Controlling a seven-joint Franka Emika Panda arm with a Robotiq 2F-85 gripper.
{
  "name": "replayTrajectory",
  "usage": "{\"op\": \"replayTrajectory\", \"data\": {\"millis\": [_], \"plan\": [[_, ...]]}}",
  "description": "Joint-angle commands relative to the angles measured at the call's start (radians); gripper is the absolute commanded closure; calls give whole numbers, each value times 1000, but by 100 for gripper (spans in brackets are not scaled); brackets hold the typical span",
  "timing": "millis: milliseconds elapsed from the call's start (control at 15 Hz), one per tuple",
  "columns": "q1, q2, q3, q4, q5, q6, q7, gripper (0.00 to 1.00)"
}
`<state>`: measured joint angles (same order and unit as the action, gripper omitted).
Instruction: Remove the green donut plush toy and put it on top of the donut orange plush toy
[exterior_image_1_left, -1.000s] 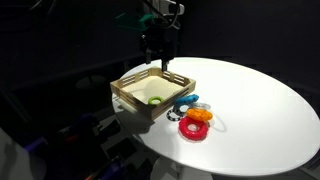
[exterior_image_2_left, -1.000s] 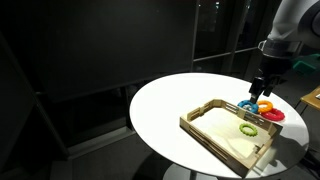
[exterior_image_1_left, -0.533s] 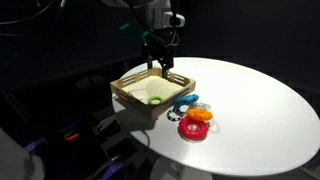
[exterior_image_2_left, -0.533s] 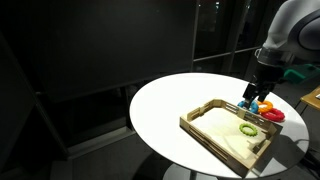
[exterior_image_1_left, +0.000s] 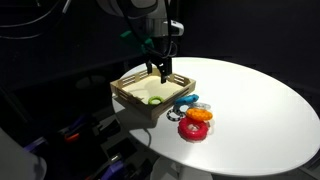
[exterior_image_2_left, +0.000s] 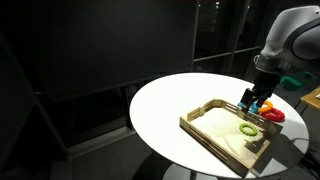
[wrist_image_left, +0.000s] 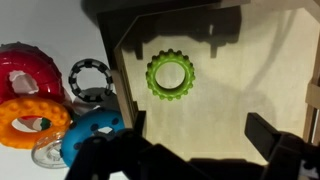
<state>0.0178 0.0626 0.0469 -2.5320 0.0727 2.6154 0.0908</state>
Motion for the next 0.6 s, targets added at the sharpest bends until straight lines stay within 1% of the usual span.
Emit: {"op": "replayTrajectory", "data": {"millis": [0, 533], "plan": [[8, 15, -6, -19, 1, 31, 16, 0], [11, 67, -8, -44, -8, 91, 23, 0]]}}
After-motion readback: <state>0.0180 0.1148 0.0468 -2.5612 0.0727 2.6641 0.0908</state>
